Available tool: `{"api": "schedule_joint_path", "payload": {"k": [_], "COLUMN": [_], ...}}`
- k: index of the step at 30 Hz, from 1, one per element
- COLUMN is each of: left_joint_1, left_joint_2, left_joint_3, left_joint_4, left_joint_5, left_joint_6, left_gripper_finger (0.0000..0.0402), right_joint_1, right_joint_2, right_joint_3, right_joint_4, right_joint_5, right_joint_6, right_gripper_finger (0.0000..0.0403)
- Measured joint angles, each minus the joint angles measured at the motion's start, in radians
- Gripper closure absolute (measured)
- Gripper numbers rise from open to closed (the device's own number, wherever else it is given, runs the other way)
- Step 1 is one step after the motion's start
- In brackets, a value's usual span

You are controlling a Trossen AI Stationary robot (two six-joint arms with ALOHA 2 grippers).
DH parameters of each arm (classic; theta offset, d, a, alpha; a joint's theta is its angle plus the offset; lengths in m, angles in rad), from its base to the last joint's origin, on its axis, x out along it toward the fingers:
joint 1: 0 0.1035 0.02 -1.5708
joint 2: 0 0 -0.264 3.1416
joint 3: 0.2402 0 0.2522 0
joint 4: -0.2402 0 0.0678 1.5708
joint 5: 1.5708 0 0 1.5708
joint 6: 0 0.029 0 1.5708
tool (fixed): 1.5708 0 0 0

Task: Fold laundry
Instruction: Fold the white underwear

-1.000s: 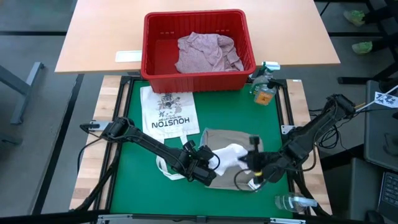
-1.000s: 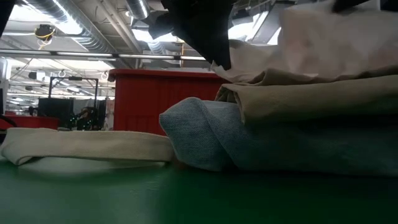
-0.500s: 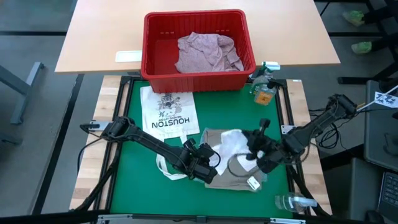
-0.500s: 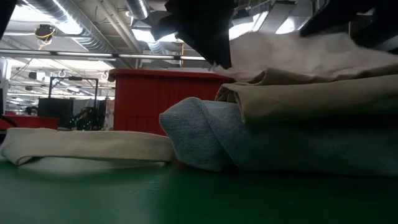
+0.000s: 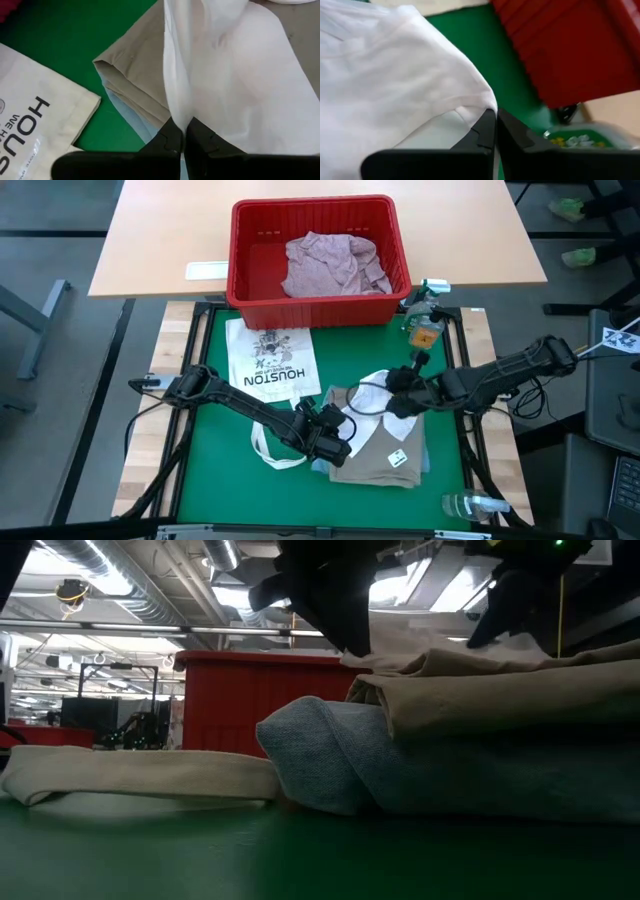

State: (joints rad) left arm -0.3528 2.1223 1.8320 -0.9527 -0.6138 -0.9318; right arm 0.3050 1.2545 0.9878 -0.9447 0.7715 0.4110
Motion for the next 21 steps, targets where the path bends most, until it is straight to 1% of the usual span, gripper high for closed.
{"api": "schedule_joint_path", "payload": {"k": [4,7,10,13,16,21], "left_joint_1": [0.002,0.001,0.001,0.002,0.001,-0.002], "left_joint_2": [0.000,0.000,0.000,0.000,0.000,0.000], "left_joint_3": [0.000,0.000,0.000,0.000,0.000,0.000], "left_joint_4": [0.004,0.011,0.011,0.011,0.012,0.032], "left_joint_5": [-0.001,-0.002,-0.001,-0.002,0.002,-0.001], "left_joint_6": [0.028,0.075,0.078,0.078,0.091,0.140], "left_gripper_finger": [0.0390,0.0364,0.0332,0.0303,0.0281,0.0270], "right_joint_1": [-0.051,-0.075,-0.093,-0.099,-0.097,-0.097], "right_joint_2": [0.000,0.000,0.000,0.000,0.000,0.000], "right_joint_3": [0.000,0.000,0.000,0.000,0.000,0.000], "right_joint_4": [0.001,0.000,0.000,0.001,0.001,0.002], "right_joint_5": [-0.107,-0.174,-0.217,-0.225,-0.225,-0.226], "right_joint_6": [0.000,-0.001,-0.019,-0.023,-0.023,-0.023], "right_gripper_finger": [0.0387,0.0379,0.0360,0.0338,0.0315,0.0283]}}
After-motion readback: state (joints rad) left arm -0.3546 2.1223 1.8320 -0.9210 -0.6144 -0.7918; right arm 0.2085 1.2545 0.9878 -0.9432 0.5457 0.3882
